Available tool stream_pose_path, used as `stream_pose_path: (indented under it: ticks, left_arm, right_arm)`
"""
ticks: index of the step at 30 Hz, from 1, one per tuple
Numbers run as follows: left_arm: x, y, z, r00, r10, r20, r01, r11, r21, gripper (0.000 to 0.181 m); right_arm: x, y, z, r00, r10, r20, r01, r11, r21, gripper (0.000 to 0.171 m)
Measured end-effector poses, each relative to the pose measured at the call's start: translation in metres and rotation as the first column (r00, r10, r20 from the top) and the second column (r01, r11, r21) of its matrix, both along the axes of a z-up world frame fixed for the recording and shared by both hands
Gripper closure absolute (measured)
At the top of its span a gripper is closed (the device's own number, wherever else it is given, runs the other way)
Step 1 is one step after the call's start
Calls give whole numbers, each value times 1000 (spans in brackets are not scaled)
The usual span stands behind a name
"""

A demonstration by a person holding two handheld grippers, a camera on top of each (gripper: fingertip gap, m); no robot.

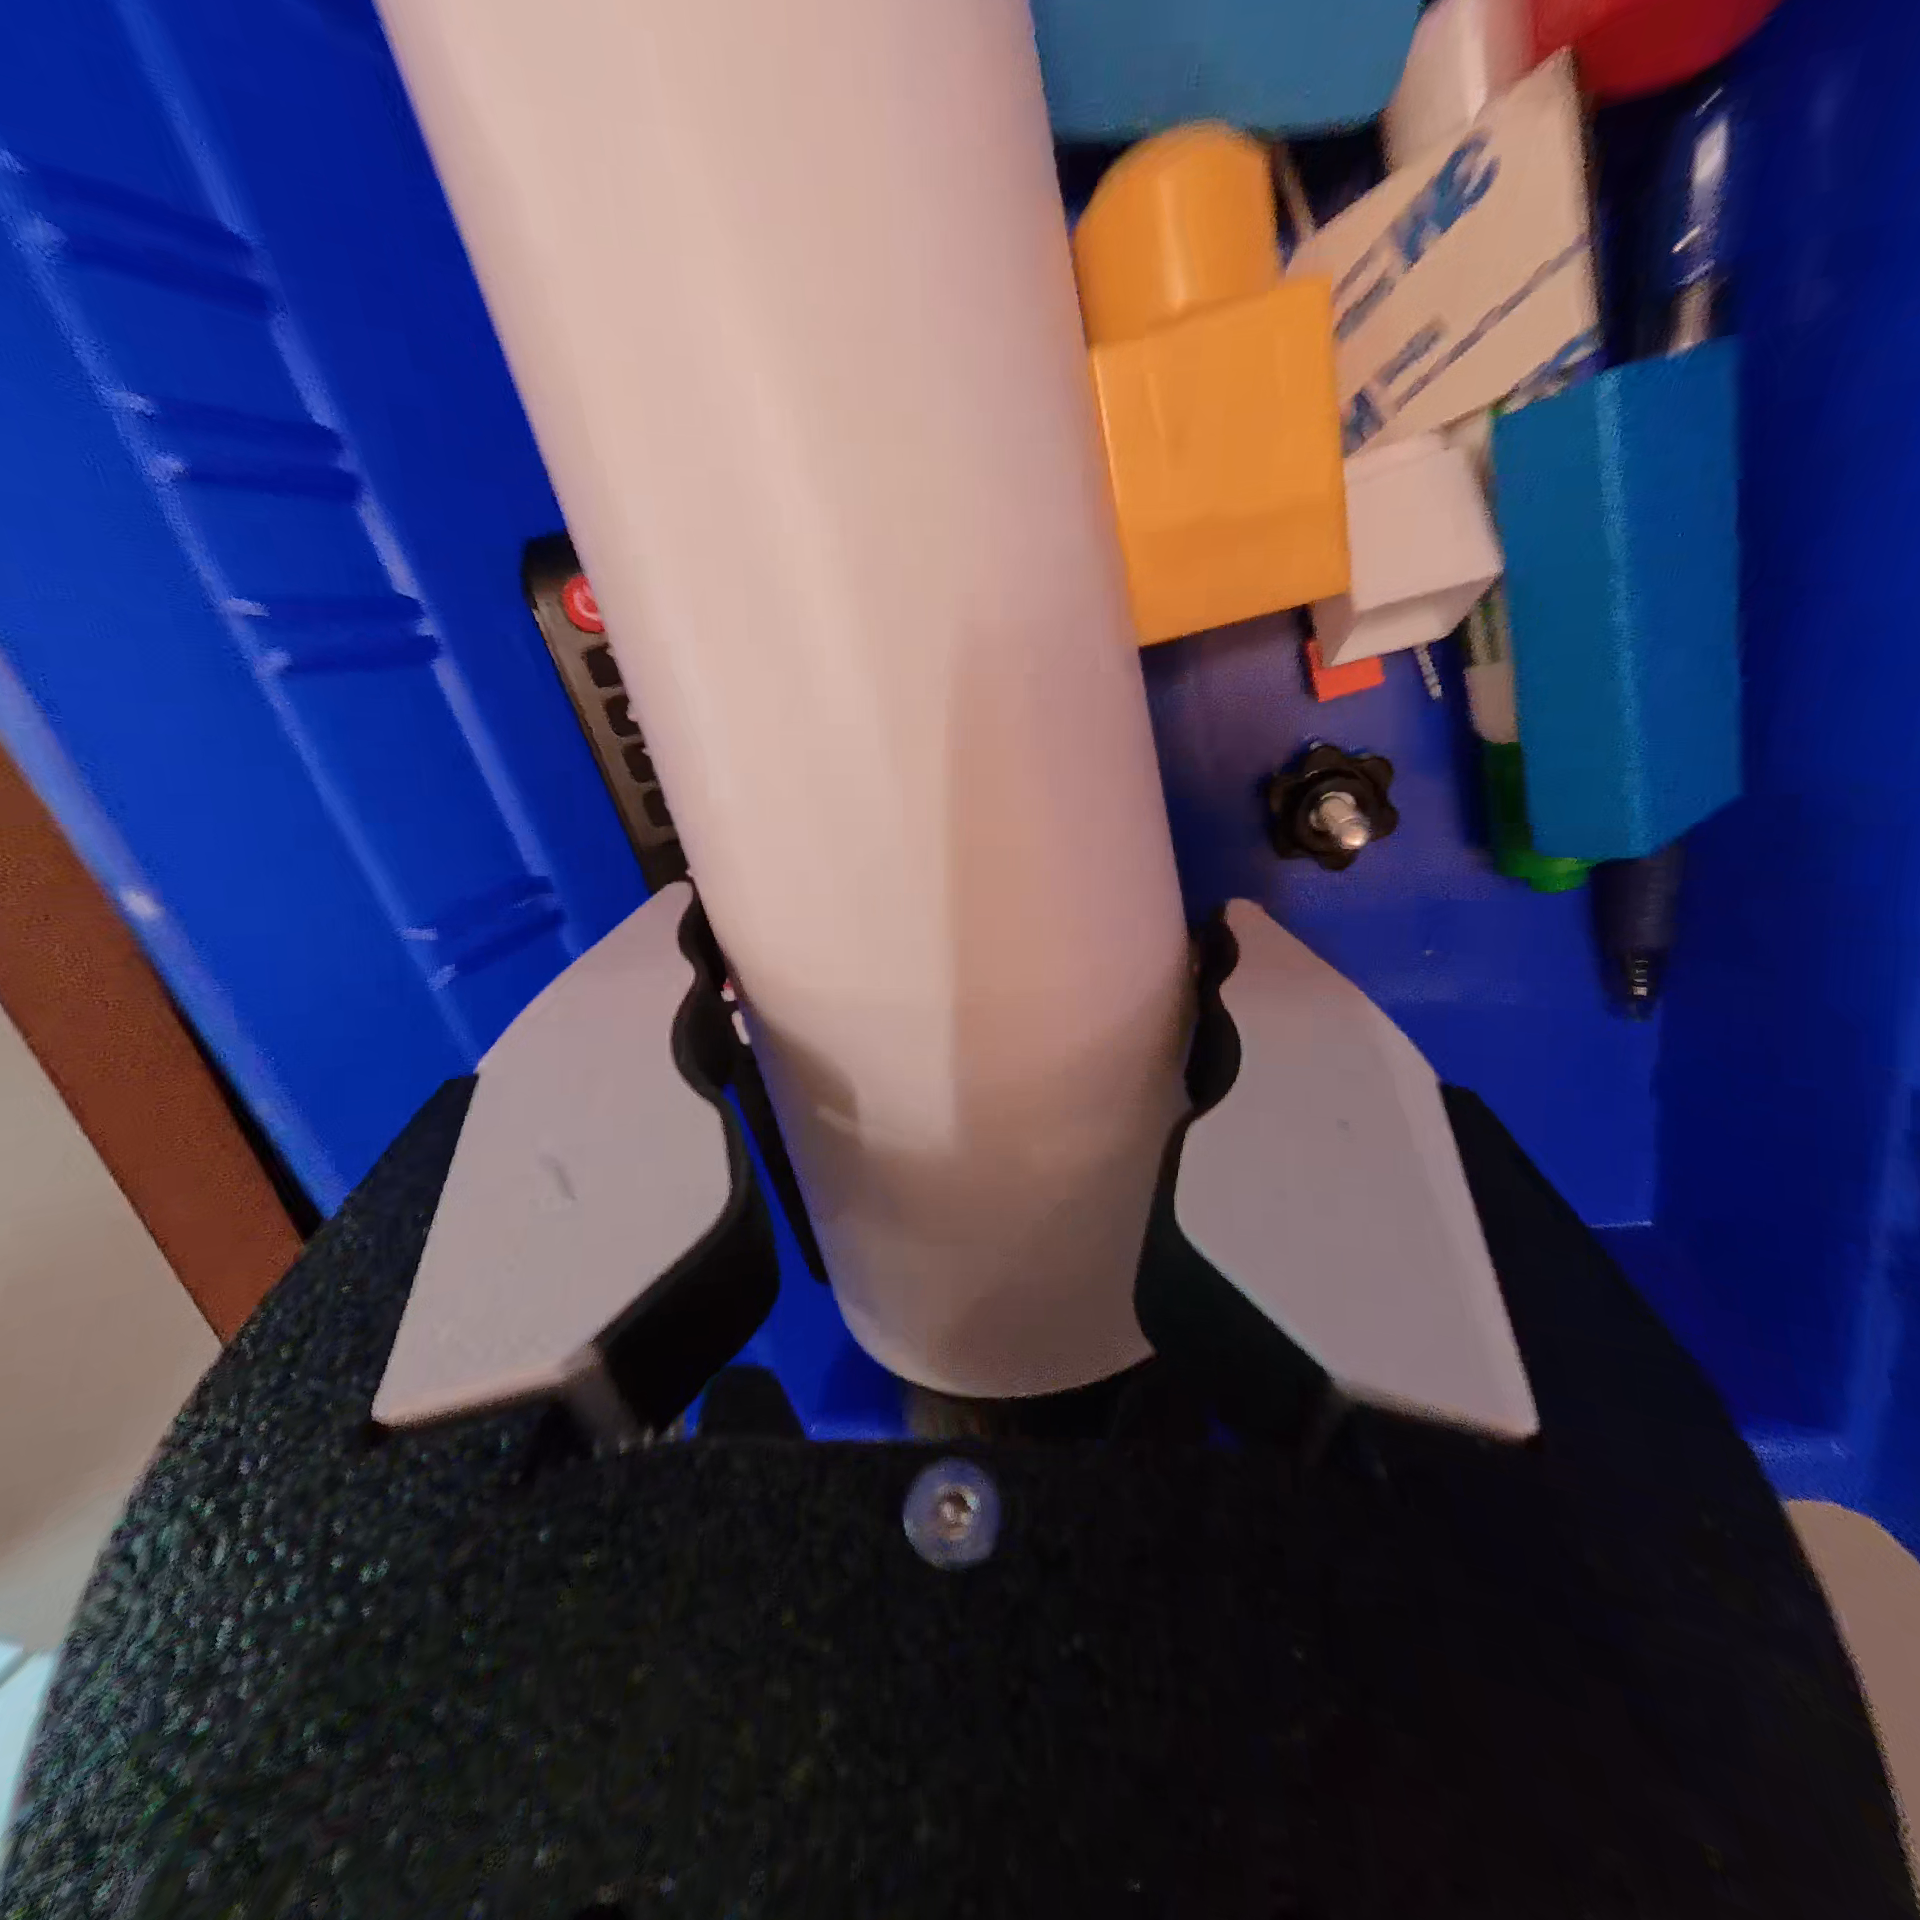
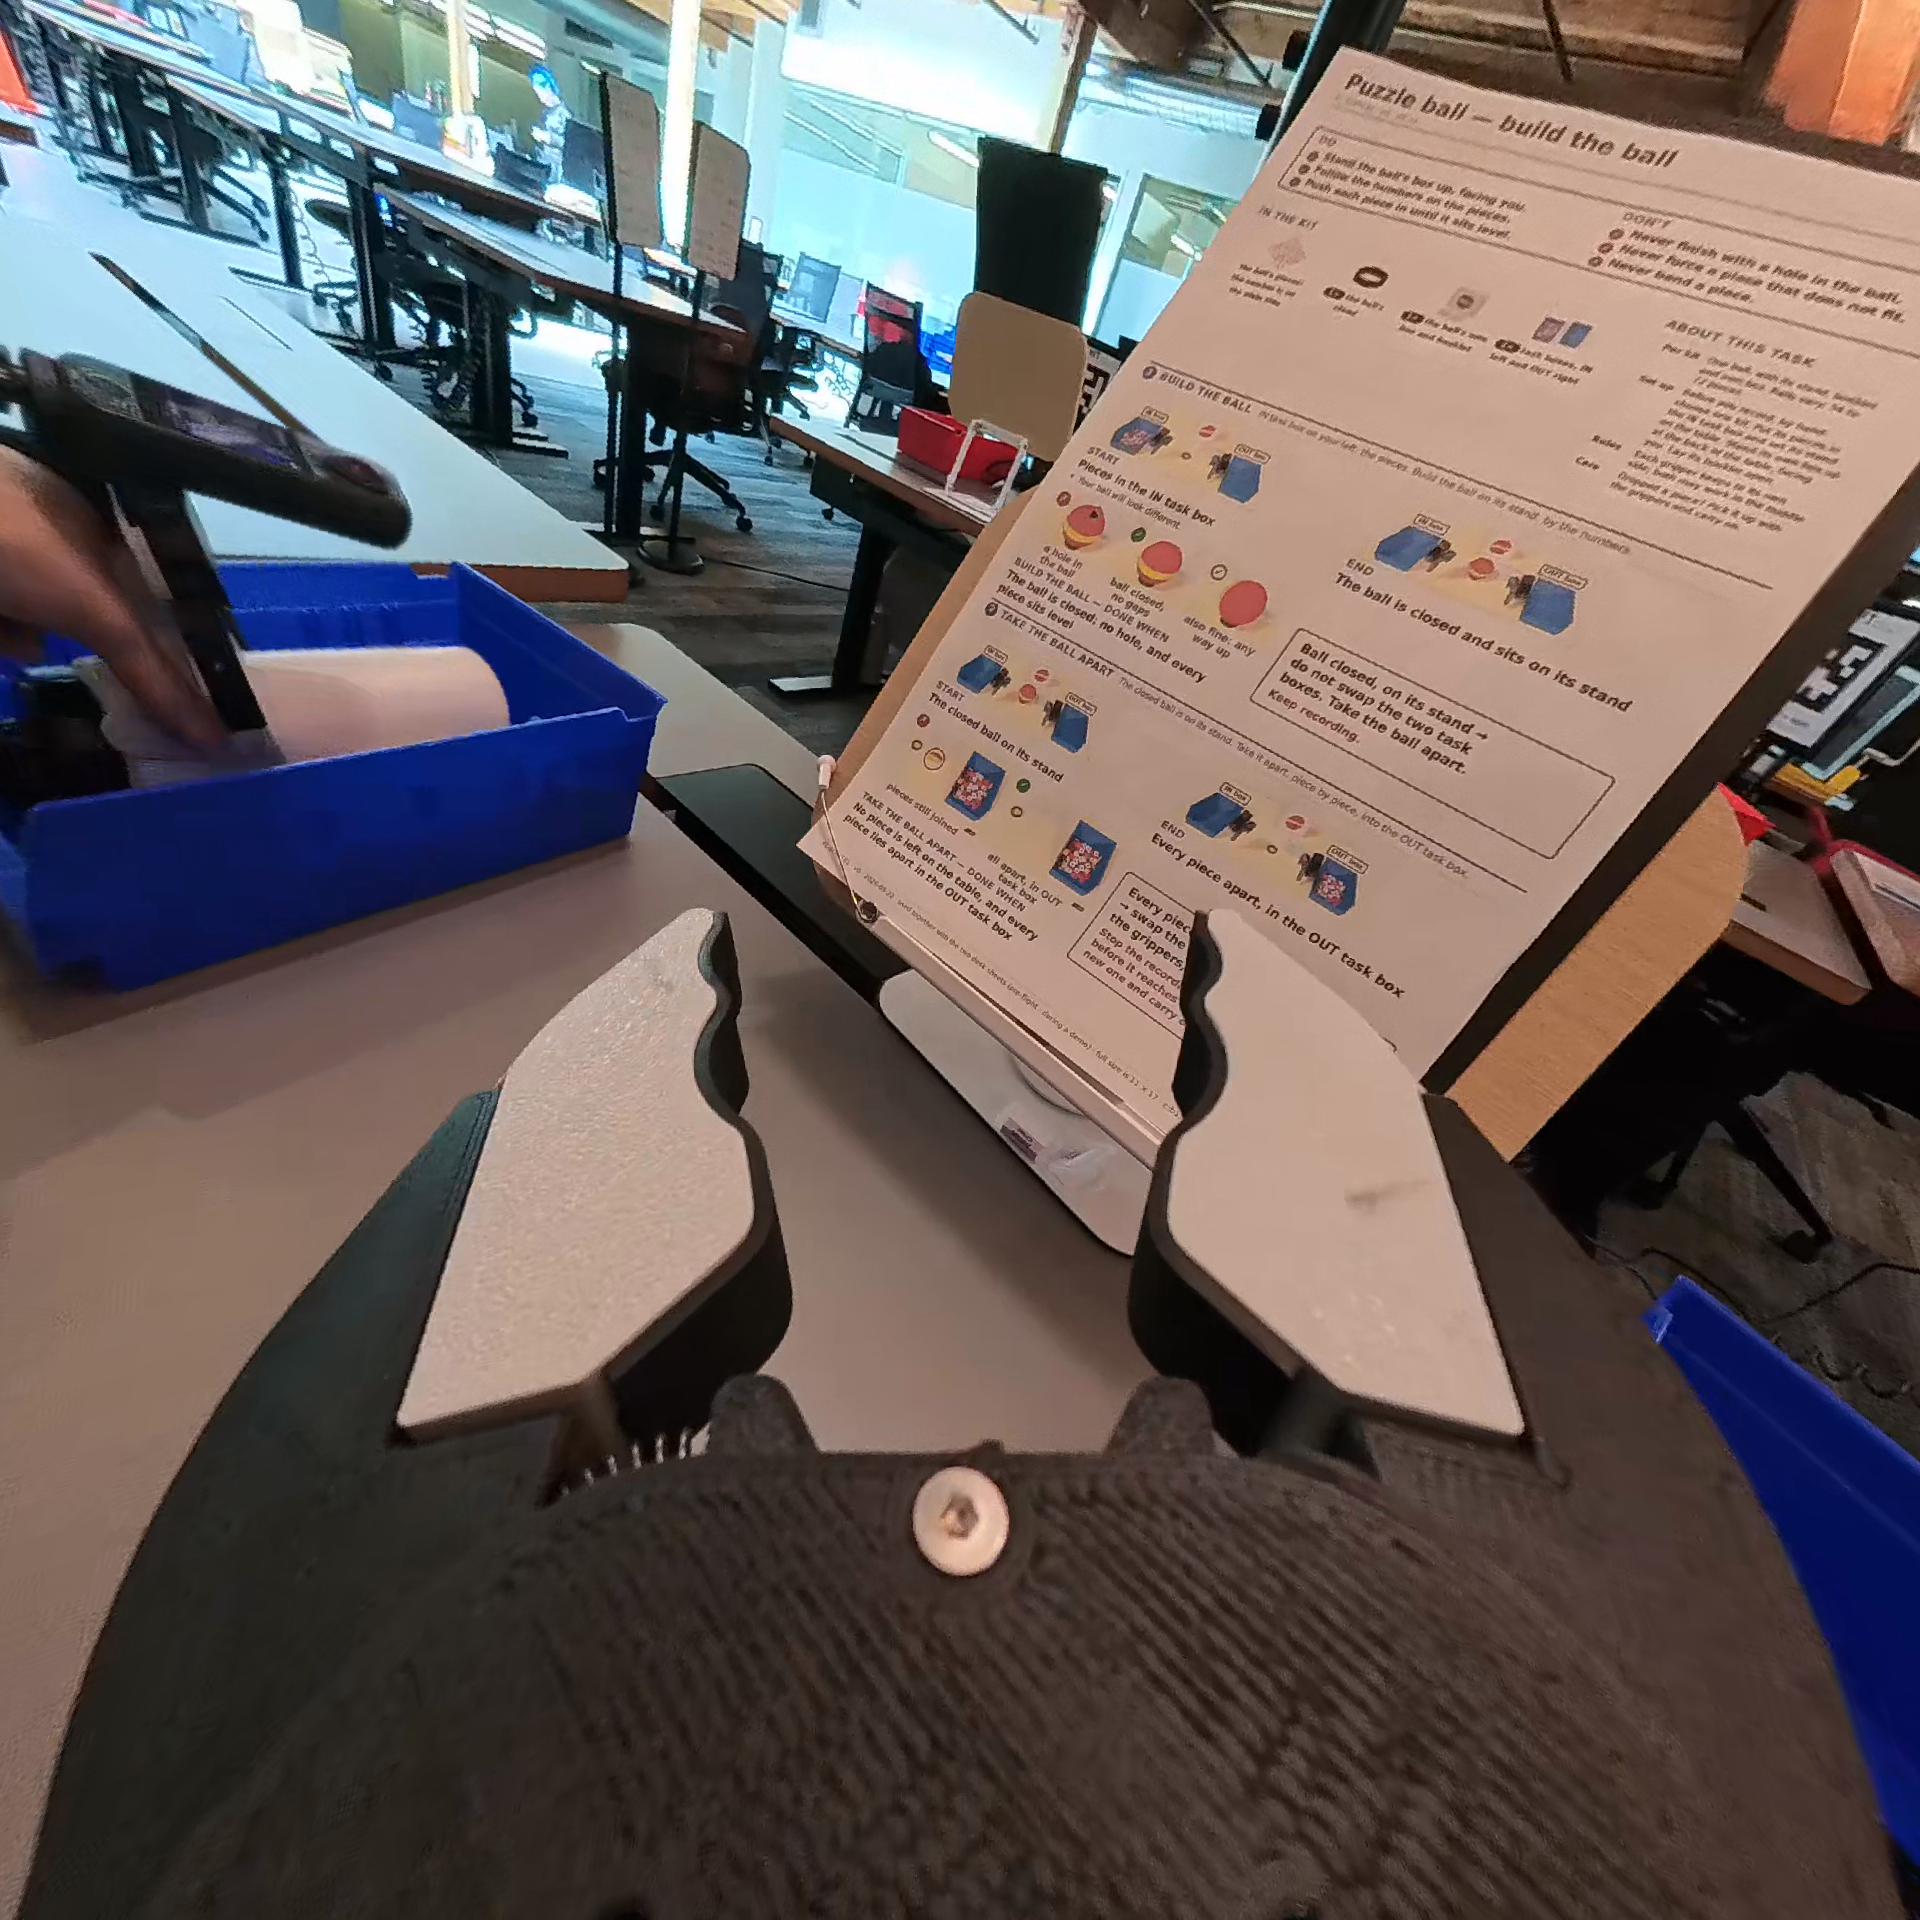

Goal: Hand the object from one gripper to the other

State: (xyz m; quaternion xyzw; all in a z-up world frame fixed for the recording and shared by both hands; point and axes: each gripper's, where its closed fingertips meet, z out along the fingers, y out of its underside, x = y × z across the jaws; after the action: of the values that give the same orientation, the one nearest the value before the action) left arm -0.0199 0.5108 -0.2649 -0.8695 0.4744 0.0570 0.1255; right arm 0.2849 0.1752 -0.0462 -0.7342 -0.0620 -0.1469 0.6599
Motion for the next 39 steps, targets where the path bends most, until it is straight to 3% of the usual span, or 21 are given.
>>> stream_pose_path:
  ticks: [1,7,10,12,15,17,19,21,23,27,31,33,35,39]
  left_arm:
    - [3,1,9,999,-16,36,16,1000,22,94]
    - [11,-4,66,981,-134,143,123,989,80,96]
    - [41,-25,114,884,-177,433,166,984,63,96]
    - [67,-54,161,709,-198,677,227,973,47,95]
    - [99,-115,237,332,-250,910,368,922,119,95]
    - [112,-155,274,104,-308,946,422,875,239,95]
    - [126,-191,291,-60,-369,928,435,827,357,95]
    - [142,-233,295,-212,-409,888,462,759,460,95]
    - [159,-277,283,-324,-430,843,527,658,538,95]
    - [196,-333,242,-387,-474,791,612,509,605,95]
    - [220,-359,210,-392,-502,771,674,413,612,95]
    - [227,-363,196,-377,-525,763,694,386,608,95]
    - [235,-363,184,-336,-576,746,715,360,600,96]
    - [247,-356,163,-227,-641,733,739,376,558,96]
  right_arm:
    - [-1,-1,1,1000,6,-6,-6,1000,7,89]
    - [-4,-3,8,999,33,-32,-31,998,45,93]
    - [-13,1,9,995,76,-66,-72,995,66,93]
    - [-20,4,10,989,114,-93,-107,991,76,91]
    - [-38,8,20,955,236,-178,-210,965,158,79]
    - [-57,7,31,889,376,-263,-314,917,247,70]
    - [-72,2,47,799,507,-324,-393,848,356,65]
    - [-80,-4,58,733,584,-350,-430,795,427,65]
    - [-82,-9,63,716,606,-345,-440,777,451,62]
    - [-87,-18,70,704,631,-325,-468,757,456,62]
    - [-94,-19,63,713,635,-296,-517,762,391,72]
    - [-87,-17,60,735,615,-286,-493,774,397,76]
    - [-81,-14,56,753,601,-267,-481,780,401,98]
    - [-80,0,38,812,543,-215,-483,831,277,98]
